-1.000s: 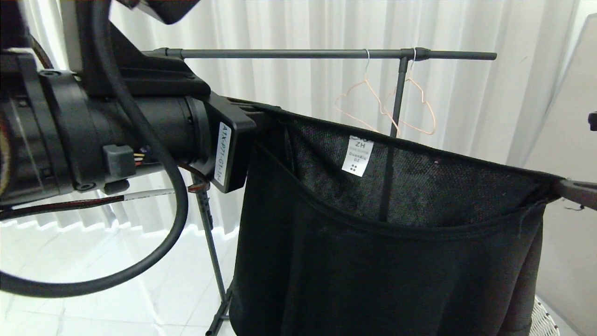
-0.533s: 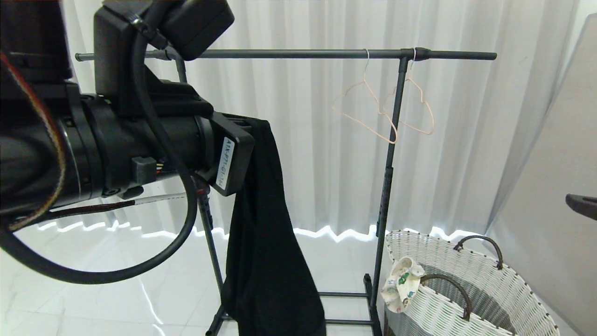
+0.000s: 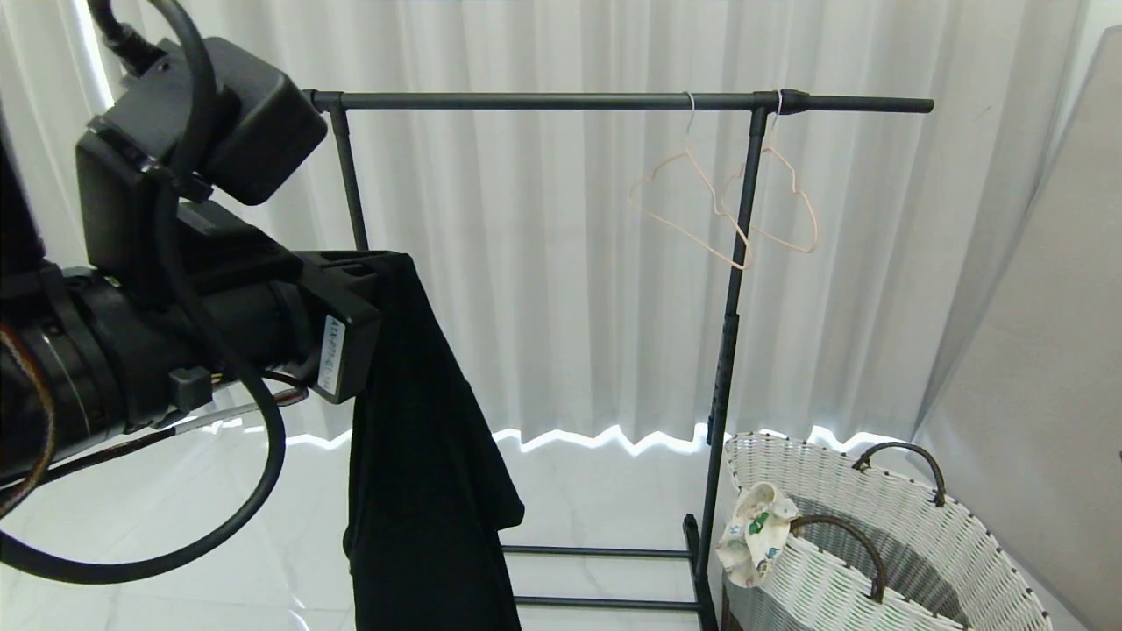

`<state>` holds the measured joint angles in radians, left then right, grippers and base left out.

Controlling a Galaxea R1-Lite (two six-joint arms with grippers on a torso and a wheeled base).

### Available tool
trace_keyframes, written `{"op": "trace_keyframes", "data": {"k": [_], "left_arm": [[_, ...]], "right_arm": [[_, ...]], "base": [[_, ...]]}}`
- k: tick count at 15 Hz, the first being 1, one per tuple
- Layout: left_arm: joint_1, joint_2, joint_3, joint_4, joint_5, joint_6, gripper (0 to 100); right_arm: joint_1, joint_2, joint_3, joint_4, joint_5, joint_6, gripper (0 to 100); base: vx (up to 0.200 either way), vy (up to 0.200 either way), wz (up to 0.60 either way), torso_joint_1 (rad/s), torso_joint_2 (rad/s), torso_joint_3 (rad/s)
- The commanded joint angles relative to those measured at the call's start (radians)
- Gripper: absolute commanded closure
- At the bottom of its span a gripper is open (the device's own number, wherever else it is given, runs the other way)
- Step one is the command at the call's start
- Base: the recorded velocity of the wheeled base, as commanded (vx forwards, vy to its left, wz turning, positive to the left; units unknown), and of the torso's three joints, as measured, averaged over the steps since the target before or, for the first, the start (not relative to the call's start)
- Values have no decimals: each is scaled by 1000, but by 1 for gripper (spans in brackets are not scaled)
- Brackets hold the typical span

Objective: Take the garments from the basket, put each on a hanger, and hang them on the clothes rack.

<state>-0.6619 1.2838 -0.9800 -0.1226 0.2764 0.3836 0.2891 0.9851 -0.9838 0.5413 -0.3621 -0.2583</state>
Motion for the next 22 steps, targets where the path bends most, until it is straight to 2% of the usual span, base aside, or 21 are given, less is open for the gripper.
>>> {"op": "trace_keyframes", "data": {"k": [1, 3, 5, 6, 8, 17, 22], "left_arm": [[68, -29, 41, -17, 0, 3, 100], [122, -46, 47, -17, 0, 4, 100], [154, -75, 81, -17, -2, 8, 100], [160, -89, 96, -17, -2, 8, 100], [160, -136, 150, -19, -9, 3, 100], [211, -169, 213, -19, -8, 0, 100], [226, -173, 213, -19, -8, 6, 100]], "right_arm": [[-10, -42, 117, -104, -20, -13, 0], [-10, -69, 201, -215, -15, -78, 0], [-11, -71, 257, -320, 5, -81, 0], [-10, -69, 261, -336, 11, -75, 0], [-10, -68, 261, -340, 72, -25, 0], [-11, -62, 257, -342, 80, 71, 0], [-11, -62, 254, -343, 106, 74, 0]], "base": [[0, 0, 0, 0, 0, 0], [0, 0, 0, 0, 0, 0], [0, 0, 0, 0, 0, 0], [0, 0, 0, 0, 0, 0], [0, 0, 0, 18, -55, -43], [0, 0, 0, 158, -415, -258], [0, 0, 0, 207, -486, -282]]}}
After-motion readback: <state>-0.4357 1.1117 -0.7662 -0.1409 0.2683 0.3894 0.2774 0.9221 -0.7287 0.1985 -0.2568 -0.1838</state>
